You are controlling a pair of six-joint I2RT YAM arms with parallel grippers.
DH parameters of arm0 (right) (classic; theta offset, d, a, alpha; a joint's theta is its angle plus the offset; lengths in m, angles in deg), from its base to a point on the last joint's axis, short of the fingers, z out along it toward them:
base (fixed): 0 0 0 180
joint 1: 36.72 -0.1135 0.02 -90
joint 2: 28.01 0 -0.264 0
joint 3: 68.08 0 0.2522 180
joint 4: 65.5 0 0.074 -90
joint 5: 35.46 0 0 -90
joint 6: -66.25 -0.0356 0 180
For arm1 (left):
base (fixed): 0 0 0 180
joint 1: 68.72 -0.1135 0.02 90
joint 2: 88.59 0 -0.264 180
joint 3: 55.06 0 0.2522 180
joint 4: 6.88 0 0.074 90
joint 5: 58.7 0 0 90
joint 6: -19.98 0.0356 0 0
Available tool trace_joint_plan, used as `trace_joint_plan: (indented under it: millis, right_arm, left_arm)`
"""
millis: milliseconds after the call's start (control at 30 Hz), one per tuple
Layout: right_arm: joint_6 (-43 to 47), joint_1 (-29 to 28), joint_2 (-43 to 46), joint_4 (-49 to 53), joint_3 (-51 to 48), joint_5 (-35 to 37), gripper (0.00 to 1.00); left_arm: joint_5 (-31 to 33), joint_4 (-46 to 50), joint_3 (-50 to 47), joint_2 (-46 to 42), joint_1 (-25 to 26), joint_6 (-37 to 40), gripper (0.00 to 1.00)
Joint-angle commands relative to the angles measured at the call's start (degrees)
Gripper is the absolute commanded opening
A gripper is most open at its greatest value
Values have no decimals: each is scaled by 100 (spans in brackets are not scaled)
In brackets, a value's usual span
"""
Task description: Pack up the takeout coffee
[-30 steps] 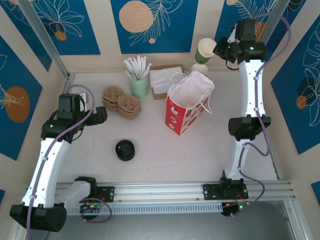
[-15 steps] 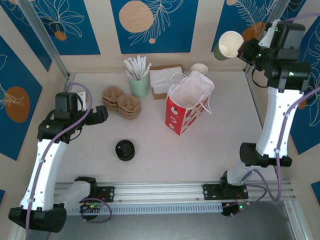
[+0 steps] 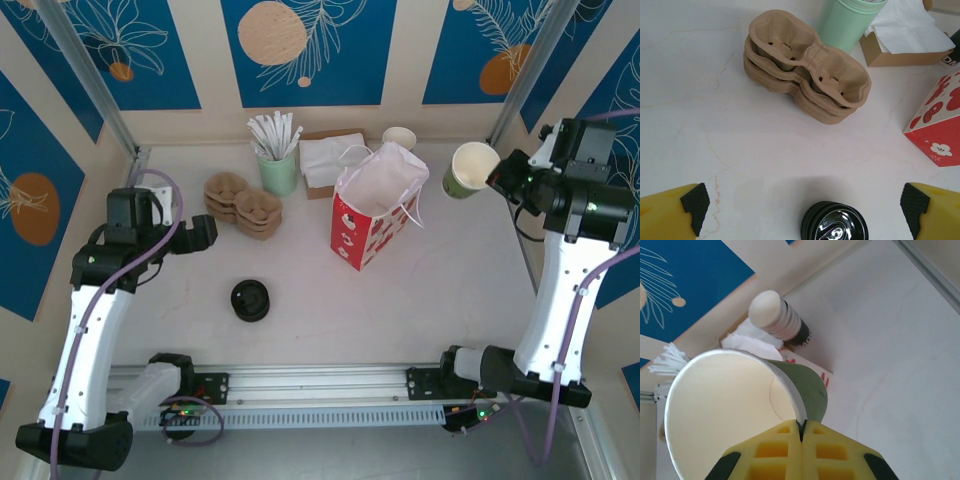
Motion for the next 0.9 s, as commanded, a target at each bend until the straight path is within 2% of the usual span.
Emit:
trace_joint_plan:
  millis: [0, 300, 467, 600, 867]
  right_arm:
    - [147, 68, 335, 131, -440, 158, 0]
    - [-117, 9, 1084, 22, -2136, 65, 0]
    - [-344, -280, 1382, -225, -2861, -33, 0]
    - [-802, -1068, 1618, -570, -3674, 117, 0]
    - [-2068, -3421, 2042, -1437, -4804, 1184, 0]
  left_arm:
    - [-191, 132, 43, -118, 61, 67, 99]
    - [-413, -72, -299, -315, 66, -268, 99]
    - [-557, -303, -444, -281, 65, -490, 99]
    - [-592, -446, -547, -239, 64, -615, 99]
    - [-996, -627, -960, -272, 67, -618, 99]
